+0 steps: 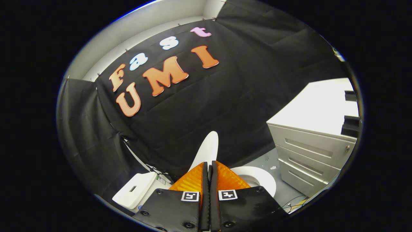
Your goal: Open the toilet lid.
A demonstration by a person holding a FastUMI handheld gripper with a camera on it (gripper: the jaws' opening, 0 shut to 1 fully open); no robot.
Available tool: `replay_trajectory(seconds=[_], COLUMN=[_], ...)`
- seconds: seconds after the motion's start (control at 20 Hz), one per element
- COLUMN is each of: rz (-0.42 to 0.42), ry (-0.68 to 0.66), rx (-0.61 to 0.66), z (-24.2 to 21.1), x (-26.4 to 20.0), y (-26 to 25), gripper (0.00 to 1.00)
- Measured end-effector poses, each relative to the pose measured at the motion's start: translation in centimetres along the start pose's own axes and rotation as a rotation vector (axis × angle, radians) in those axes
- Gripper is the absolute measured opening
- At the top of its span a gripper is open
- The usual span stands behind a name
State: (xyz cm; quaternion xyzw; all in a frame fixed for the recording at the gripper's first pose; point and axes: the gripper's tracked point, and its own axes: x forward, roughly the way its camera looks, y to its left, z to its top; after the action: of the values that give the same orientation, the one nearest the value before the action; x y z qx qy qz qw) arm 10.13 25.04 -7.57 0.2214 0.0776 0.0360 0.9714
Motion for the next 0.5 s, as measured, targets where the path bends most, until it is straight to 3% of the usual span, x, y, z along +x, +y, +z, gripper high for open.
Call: replay_trajectory(seconds=[0.1,0.5], rz=[0.018,0.057], ry=[0.003,0.013], rx=[-0.068,-0.138], z=[0.5,1.6], x=[-0.1,-0.1], y=[2.4,8.5], gripper=[0.08,0.09])
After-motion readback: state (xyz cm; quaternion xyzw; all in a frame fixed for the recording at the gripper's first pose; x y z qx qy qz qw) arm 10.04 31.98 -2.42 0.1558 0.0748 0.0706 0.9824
